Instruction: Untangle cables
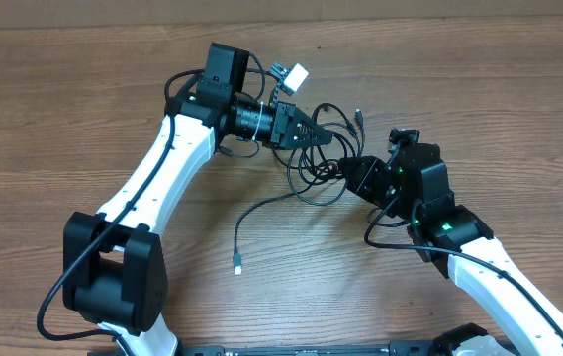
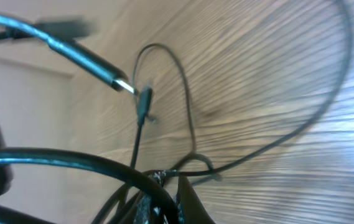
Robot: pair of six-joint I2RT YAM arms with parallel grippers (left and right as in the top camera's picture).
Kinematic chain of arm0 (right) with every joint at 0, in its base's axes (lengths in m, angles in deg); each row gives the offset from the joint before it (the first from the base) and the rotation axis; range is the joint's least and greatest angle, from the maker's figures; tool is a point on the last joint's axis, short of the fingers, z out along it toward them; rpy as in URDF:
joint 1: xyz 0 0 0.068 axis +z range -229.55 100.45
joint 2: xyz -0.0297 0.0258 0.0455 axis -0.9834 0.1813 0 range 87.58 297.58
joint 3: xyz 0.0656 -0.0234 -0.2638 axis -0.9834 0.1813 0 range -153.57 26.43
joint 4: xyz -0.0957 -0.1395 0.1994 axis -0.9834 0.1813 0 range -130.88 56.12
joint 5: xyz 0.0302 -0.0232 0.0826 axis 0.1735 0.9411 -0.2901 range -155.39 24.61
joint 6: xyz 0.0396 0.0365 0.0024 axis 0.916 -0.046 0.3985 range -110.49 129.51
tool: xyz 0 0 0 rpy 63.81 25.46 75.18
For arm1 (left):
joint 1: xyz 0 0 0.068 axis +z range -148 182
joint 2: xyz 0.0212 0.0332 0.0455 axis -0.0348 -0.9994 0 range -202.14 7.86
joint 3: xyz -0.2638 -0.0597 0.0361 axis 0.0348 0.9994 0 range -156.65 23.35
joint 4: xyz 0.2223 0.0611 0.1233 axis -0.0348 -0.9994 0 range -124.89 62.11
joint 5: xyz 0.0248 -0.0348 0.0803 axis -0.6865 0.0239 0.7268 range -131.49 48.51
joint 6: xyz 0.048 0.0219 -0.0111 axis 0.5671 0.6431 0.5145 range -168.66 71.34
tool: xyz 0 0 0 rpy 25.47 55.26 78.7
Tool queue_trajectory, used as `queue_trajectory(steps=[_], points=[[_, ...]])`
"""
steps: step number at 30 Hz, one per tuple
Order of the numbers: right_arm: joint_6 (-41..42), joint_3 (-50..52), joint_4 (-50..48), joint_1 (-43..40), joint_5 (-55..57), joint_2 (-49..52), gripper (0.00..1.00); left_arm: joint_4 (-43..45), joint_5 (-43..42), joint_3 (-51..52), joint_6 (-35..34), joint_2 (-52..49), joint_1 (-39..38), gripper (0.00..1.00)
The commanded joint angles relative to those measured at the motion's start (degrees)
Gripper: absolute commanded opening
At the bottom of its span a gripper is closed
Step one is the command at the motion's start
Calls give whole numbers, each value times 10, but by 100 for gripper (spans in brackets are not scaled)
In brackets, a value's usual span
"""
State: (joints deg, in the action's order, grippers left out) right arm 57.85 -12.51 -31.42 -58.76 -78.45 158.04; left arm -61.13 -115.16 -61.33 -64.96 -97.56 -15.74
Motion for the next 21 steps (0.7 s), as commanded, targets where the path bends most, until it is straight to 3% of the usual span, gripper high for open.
queue_trajectory(steps=[1,6,12,15,21], points=[[-4,25,94,-7,158,15,4,6,-70,-17,0,13,50,12],[-2,25,161,-7,170,15,4,-1,0,-17,-1,13,87,15],[-6,24,191,-7,137,11,4,-57,142,-17,-34,13,109,27],[-36,12,190,-7,71,6,4,-95,196,-17,-55,13,108,40],[-104,-67,190,-7,-7,-3,4,-116,203,-17,-55,13,82,56]])
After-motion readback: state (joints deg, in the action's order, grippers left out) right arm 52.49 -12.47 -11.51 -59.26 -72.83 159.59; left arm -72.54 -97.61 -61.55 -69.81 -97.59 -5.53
